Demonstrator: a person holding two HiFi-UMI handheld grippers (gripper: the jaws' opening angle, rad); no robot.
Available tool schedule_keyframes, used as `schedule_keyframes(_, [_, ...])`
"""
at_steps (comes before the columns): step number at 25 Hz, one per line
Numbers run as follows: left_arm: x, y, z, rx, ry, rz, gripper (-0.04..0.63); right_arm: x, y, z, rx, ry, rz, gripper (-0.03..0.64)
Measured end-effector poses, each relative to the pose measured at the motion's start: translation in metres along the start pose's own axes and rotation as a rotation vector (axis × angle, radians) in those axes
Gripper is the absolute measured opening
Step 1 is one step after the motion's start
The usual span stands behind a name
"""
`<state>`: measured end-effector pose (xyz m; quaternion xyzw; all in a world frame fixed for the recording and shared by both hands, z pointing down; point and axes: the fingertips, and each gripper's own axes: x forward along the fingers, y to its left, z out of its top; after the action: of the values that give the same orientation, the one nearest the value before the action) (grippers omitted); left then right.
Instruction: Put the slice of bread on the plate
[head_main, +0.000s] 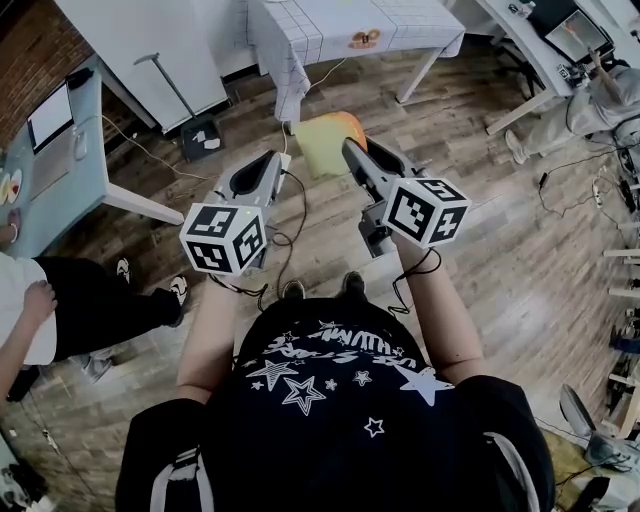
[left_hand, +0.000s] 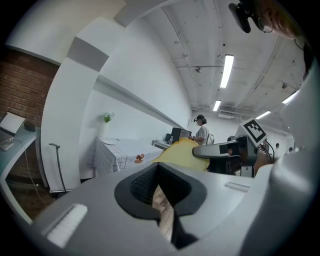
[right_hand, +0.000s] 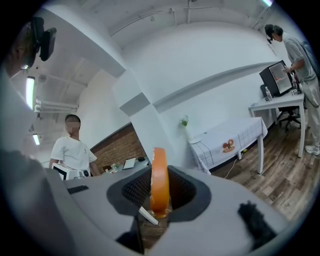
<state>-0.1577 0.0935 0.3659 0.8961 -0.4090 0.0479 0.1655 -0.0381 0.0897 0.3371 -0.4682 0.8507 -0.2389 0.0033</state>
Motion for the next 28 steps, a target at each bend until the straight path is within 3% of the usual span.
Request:
schedule_keyframes(16, [-0.016, 0.017, -0.017, 0.004, 0.009, -0.080, 0.008, -0.003, 0.010, -0.022, 0.002, -0.018, -0.104, 0.098])
schedule_keyframes(19, [-0.010, 0.025, -0.021, -0.008, 0.019, -0.063, 0.008, -0.003, 0.006, -0.031, 0.014, 0.007, -0.112, 0.098])
schedule_keyframes(28, [0.039, 0.042, -0.006, 0.037, 0.033, 0.009, 0.008, 0.026, -0.051, -0.004, 0.018, -0.004, -0.091, 0.098])
